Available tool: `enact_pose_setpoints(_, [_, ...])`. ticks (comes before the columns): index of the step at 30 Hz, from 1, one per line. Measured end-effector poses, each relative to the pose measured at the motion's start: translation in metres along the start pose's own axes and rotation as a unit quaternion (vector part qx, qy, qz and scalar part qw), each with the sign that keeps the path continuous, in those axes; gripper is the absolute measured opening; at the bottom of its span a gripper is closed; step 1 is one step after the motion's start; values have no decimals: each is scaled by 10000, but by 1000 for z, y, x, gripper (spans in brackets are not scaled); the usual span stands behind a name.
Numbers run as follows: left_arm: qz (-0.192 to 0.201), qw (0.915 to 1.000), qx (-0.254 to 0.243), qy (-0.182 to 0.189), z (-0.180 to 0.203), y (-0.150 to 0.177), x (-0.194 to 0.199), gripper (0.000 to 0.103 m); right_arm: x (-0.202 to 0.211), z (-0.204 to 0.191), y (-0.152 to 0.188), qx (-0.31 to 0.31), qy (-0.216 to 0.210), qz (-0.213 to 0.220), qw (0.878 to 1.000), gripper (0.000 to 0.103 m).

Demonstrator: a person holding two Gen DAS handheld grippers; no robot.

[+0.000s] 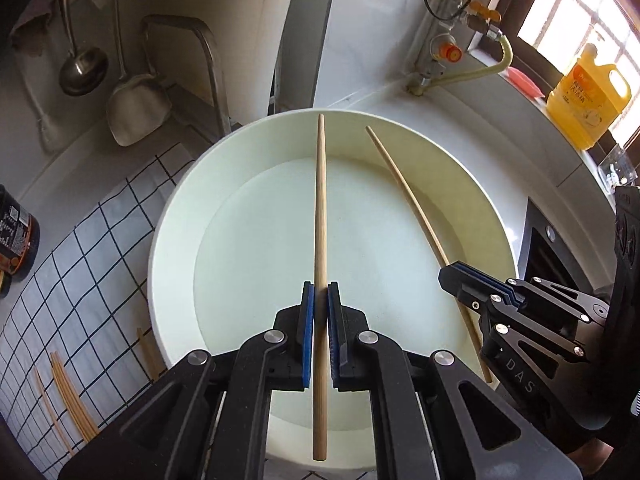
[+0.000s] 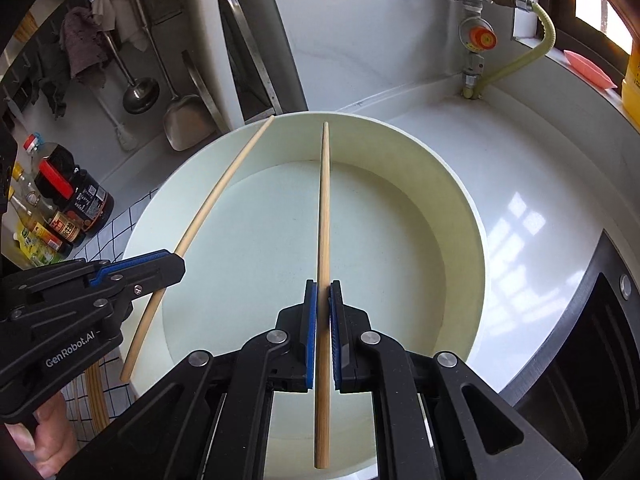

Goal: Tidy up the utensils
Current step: 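Carry the held chopsticks with both grippers over the white basin, then open both grippers to drop the chopsticks into the basin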

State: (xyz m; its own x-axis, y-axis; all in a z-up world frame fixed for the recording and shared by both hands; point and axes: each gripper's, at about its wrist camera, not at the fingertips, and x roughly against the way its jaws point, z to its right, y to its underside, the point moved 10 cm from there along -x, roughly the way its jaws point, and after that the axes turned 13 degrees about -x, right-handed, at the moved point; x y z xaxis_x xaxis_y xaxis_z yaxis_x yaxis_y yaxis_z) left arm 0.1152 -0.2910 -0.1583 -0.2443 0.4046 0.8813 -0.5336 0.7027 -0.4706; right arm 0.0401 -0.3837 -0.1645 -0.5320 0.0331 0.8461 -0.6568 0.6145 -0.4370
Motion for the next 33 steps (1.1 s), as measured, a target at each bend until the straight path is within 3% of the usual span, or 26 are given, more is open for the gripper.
enact_pose_setpoints(11, [-403,9990,-167,80,-2,7,-34,7,-25,8,3,-146,128,-279,9994,6])
enact_pose_setpoints(18, [-530,9986,-33,-56,-12,14,-35,9,-27,9,2,-146,191,-308,9992,7])
enact_pose_setpoints(21, [-451,9989,-15,-146,-14,12,-28,35,-22,10,-2,-149,219,-184,9995,11])
enact_pose_setpoints(23, [-301,9993,36,-232,-18,10,-18,62,-18,10,-3,-132,216,-136,9996,14])
enact_pose_setpoints(33, [-25,9987,156,-487,-27,13,22,72,4,7,0,-177,149,38,9997,30])
